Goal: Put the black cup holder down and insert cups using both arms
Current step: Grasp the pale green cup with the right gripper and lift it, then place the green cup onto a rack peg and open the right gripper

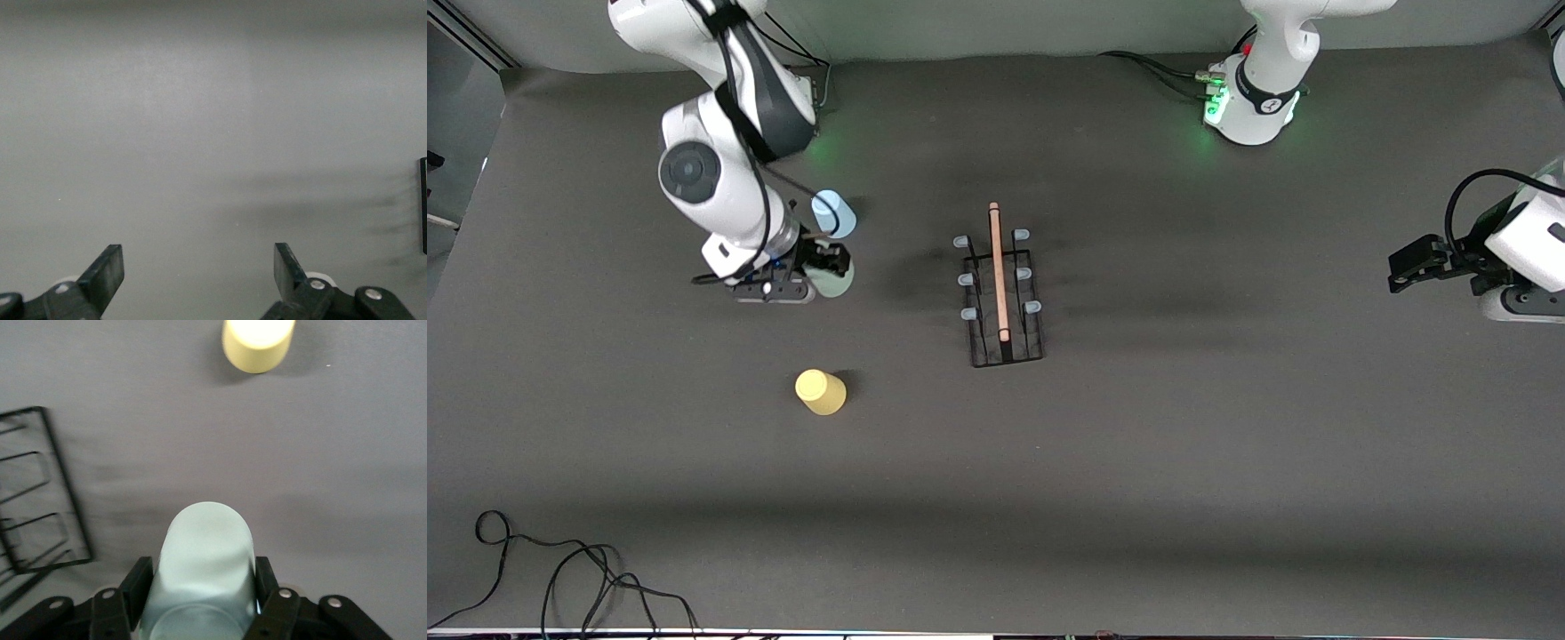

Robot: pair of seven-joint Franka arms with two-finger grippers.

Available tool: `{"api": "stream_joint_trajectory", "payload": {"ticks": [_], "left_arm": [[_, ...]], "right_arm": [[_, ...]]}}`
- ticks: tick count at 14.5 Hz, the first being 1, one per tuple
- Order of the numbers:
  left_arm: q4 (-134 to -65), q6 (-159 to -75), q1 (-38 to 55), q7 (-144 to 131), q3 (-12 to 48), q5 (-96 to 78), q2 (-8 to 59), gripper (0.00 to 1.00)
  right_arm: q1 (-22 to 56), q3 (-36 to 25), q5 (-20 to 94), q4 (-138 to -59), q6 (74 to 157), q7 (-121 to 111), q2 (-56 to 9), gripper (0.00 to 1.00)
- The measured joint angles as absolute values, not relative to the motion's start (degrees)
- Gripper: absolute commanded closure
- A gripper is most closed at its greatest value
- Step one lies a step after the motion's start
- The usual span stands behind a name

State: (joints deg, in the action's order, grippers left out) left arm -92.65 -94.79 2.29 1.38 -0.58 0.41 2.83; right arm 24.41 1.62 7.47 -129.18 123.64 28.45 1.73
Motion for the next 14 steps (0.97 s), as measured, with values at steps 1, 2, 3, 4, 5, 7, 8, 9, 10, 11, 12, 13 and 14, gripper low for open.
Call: {"api": "stream_joint_trajectory", "payload": {"ticks": [1,2,3,4,5,7,8,9,10,11,12,13,14], "left_arm": [[-92.65,-94.62,2.29,1.38,-0.58,0.41,2.73,0.0],[-92.65,-94.55,2.29,1.38,-0.58,0.41,2.63,0.0],[-92.65,-94.54,2.29,1.38,-0.59,0.41,2.54,0.0],[-92.65,-94.54,2.29,1.38,-0.59,0.41,2.47,0.0],[-92.64,-94.54,2.29,1.38,-0.58,0.41,2.42,0.0],[-92.65,-94.54,2.29,1.38,-0.57,0.41,2.39,0.0],[-92.65,-94.54,2.29,1.38,-0.56,0.41,2.38,0.0],[-92.65,-94.54,2.29,1.38,-0.56,0.41,2.37,0.0],[-92.65,-94.54,2.29,1.38,-0.55,0.41,2.36,0.0],[-92.65,-94.53,2.29,1.38,-0.53,0.41,2.36,0.0],[-92.65,-94.53,2.29,1.38,-0.52,0.41,2.36,0.0],[-92.65,-94.53,2.29,1.38,-0.52,0.41,2.36,0.0],[-92.65,-94.53,2.29,1.38,-0.52,0.41,2.36,0.0]], "right_arm": [[26.63,1.67,7.65,-128.1,123.18,31.7,2.14,0.91],[29.2,1.72,7.73,-127.15,123.05,35.43,2.17,0.91],[31.45,1.82,7.74,-126.42,123.04,38.82,2.12,0.91],[33.55,1.87,7.75,-125.82,123.04,41.87,2.09,0.91],[35.27,1.89,7.75,-125.31,123.05,44.61,2.07,0.91],[37.9,1.92,7.76,-124.71,123.51,49.35,1.98,0.91],[39.03,1.93,7.76,-124.54,124.06,51.42,1.83,0.91],[39.99,1.92,7.76,-124.46,124.87,53.18,1.58,0.91],[40.86,1.92,7.76,-124.44,125.74,54.5,1.16,0.91],[41.61,1.92,7.76,-124.43,126.72,55.67,0.6,0.91],[42.22,1.92,7.76,-124.42,127.86,56.73,-0.14,0.91],[42.64,1.92,7.76,-124.41,129.03,57.54,-1.01,0.91],[43.15,1.92,7.76,-124.34,130.31,58.2,-1.99,0.91]]}}
